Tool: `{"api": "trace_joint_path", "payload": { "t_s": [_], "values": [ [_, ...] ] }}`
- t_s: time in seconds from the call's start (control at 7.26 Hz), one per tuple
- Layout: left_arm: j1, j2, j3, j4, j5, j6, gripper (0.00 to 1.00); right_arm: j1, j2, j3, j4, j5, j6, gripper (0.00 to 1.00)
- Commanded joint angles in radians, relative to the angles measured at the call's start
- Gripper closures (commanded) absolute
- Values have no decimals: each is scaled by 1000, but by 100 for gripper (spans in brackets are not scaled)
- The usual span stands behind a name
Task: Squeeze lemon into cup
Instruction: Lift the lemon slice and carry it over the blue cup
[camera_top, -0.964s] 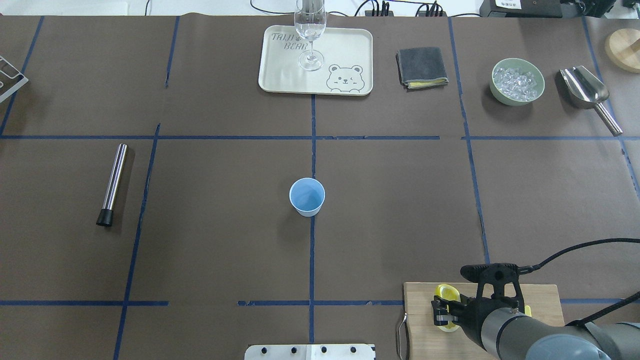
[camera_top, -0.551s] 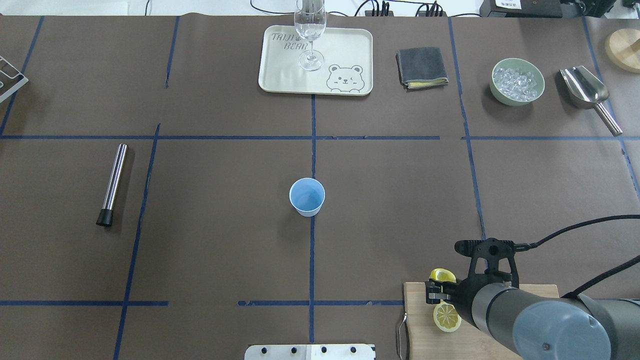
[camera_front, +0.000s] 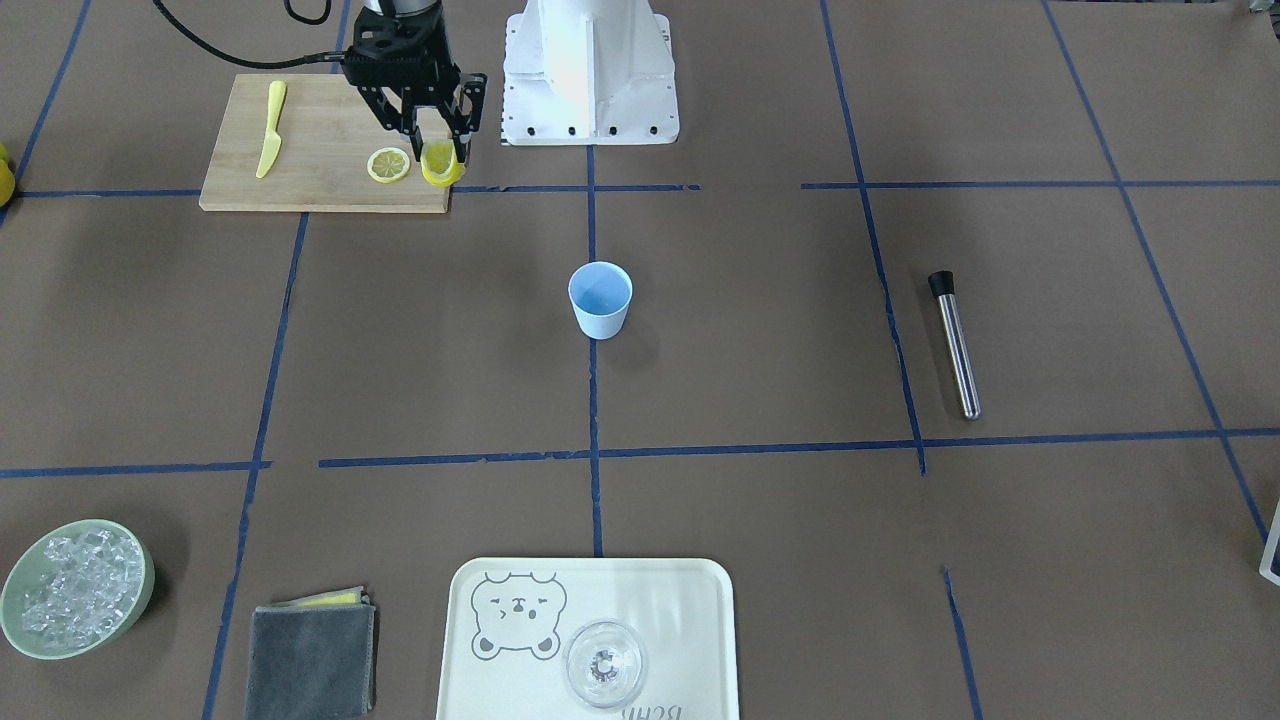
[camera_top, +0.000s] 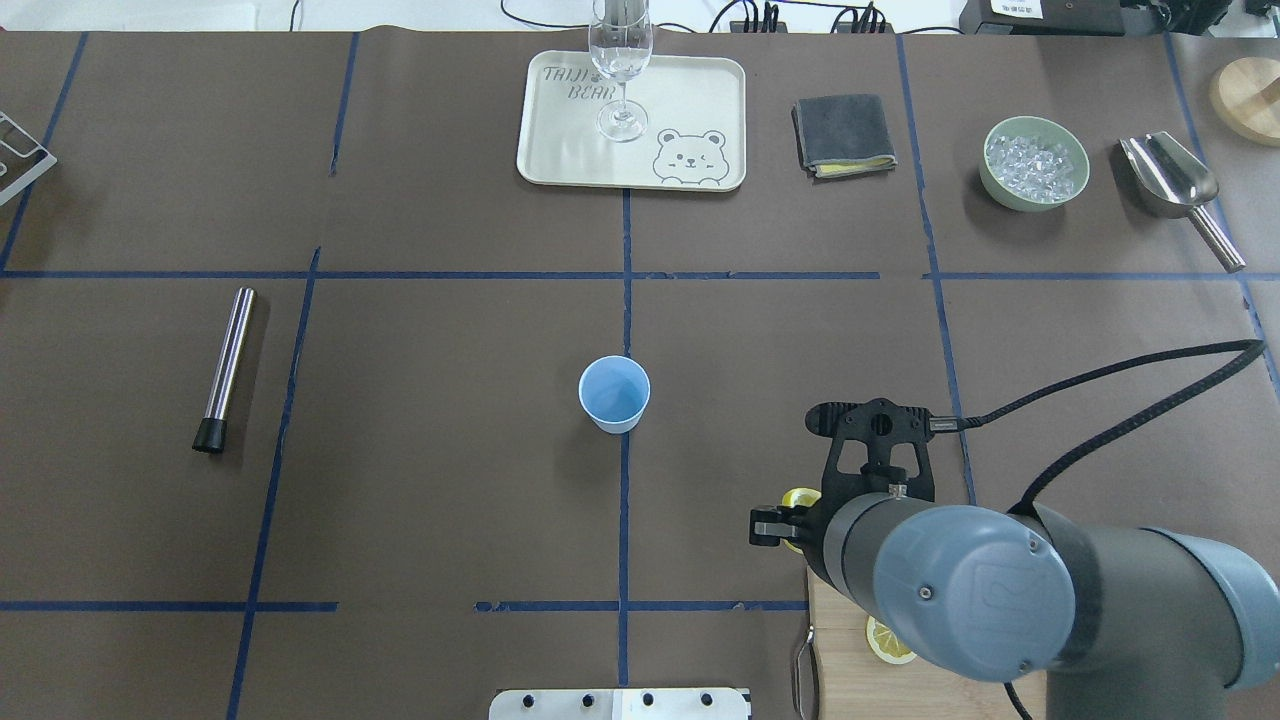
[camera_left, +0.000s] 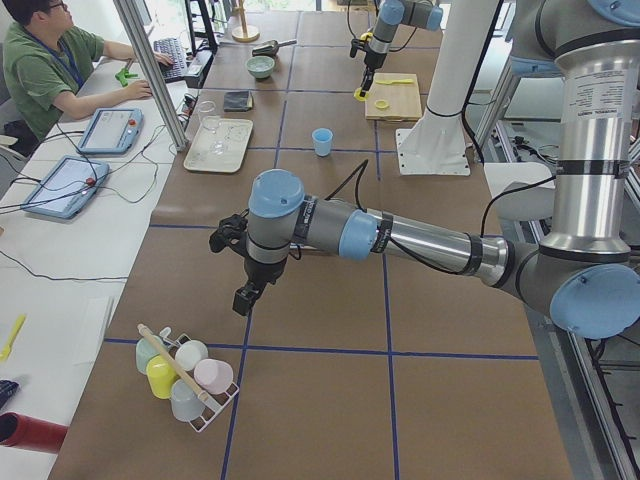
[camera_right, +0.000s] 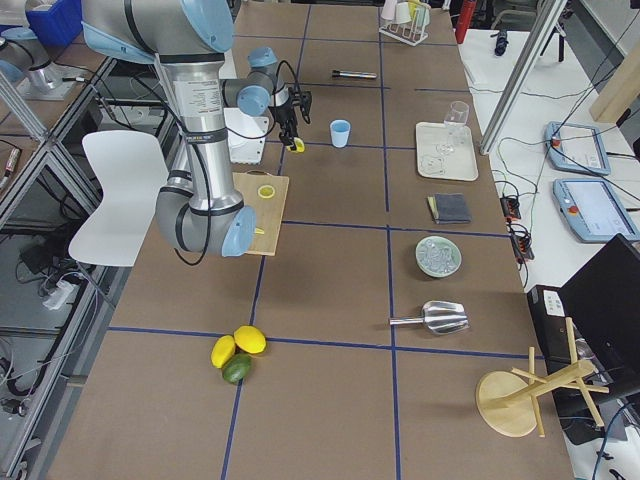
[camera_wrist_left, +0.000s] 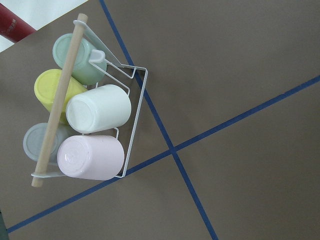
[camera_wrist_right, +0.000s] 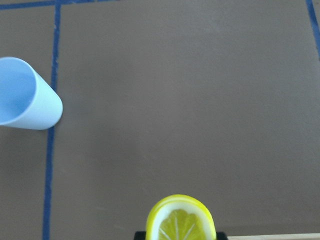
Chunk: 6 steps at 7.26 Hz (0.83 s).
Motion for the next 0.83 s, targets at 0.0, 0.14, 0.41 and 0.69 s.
{"api": "trace_joint_path", "payload": {
  "t_s": [0.0, 0.14, 0.41, 0.69],
  "values": [
    [-2, 7, -5, 0, -1, 2, 0, 73, 186, -114, -57, 44, -17, 67],
    [-2, 12, -3, 0, 1, 6, 0, 95, 232, -162, -57, 47, -22, 67],
    [-2, 13, -8, 0, 1, 8, 0, 137, 362, -307, -56, 57, -37, 66],
    [-3, 15, -6, 2, 1, 8, 0, 156, 516, -490, -45, 58, -36, 67]
  ]
}}
